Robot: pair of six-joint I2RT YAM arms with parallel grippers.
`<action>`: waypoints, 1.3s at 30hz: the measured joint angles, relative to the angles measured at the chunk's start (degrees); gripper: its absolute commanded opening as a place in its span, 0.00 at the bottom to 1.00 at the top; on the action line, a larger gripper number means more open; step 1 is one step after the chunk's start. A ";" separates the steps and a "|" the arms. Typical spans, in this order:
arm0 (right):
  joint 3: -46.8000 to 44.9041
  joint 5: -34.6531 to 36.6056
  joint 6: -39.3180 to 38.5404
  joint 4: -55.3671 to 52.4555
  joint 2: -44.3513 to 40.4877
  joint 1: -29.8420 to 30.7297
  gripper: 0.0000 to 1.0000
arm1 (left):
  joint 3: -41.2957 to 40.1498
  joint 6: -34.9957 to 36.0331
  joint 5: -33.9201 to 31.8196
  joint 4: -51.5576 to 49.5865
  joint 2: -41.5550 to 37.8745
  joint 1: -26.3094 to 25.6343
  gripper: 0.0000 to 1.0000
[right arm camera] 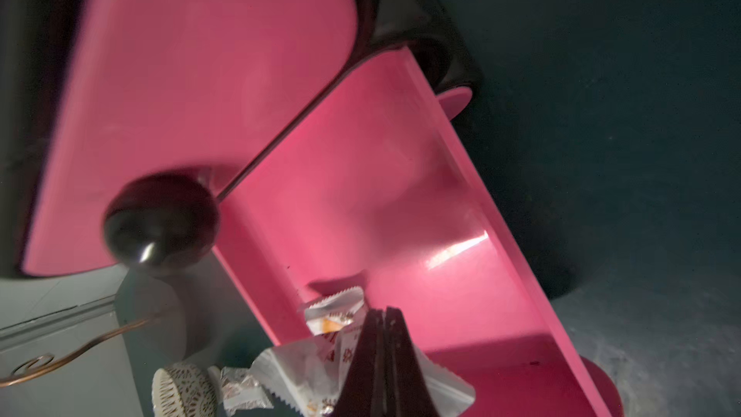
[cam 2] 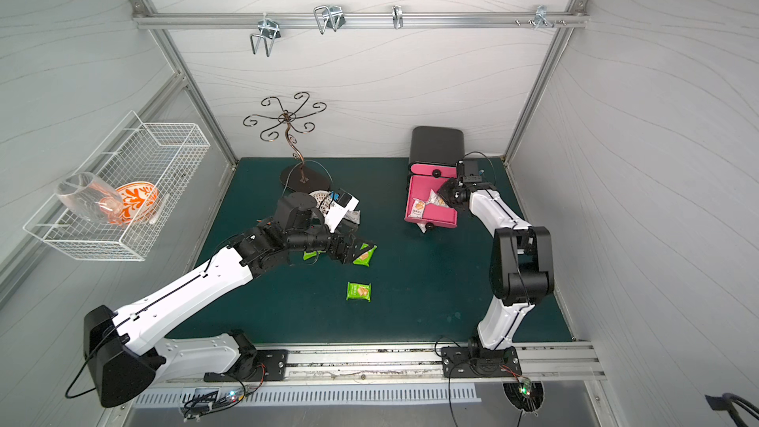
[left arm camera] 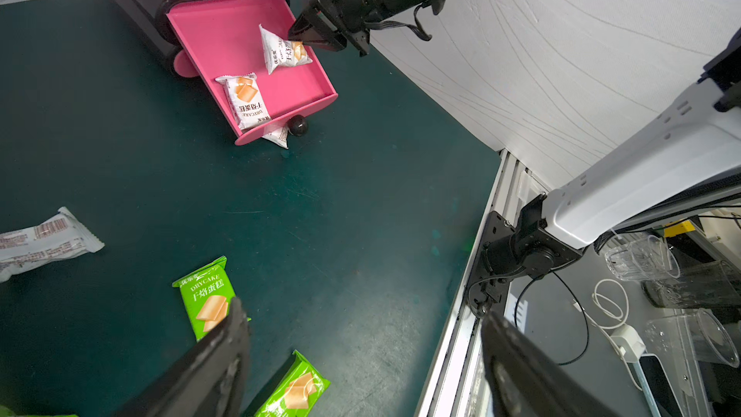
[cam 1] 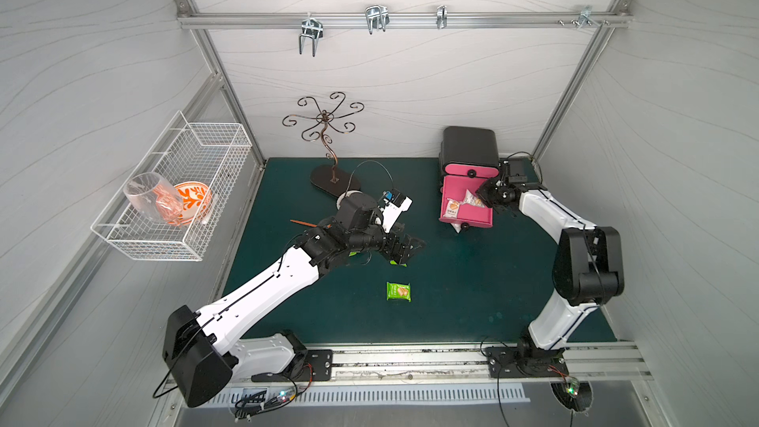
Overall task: Place the cookies into the drawer by color
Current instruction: Place the cookie in the drawer, then pick up the cookie at the center of the board.
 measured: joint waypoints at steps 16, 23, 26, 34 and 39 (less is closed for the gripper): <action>-0.46 0.61 -1.25 -0.52 1.44 0.00 0.35 | 0.00 0.15 -0.17 0.02 -0.02 0.00 0.91; -11.89 2.91 -2.58 -0.72 -17.25 3.39 0.25 | 0.00 0.15 -0.35 0.04 -0.02 0.00 0.91; -20.15 4.72 -2.73 0.33 -25.77 10.23 0.22 | 0.00 0.13 -0.35 0.04 -0.02 0.00 0.91; -30.12 6.19 -3.54 6.47 -17.94 16.96 0.20 | -0.66 -0.13 -0.35 0.04 -1.49 0.00 0.91; -28.33 8.46 -5.75 12.79 -9.75 16.96 0.24 | -1.31 -0.09 -0.37 -0.04 -3.13 0.00 0.91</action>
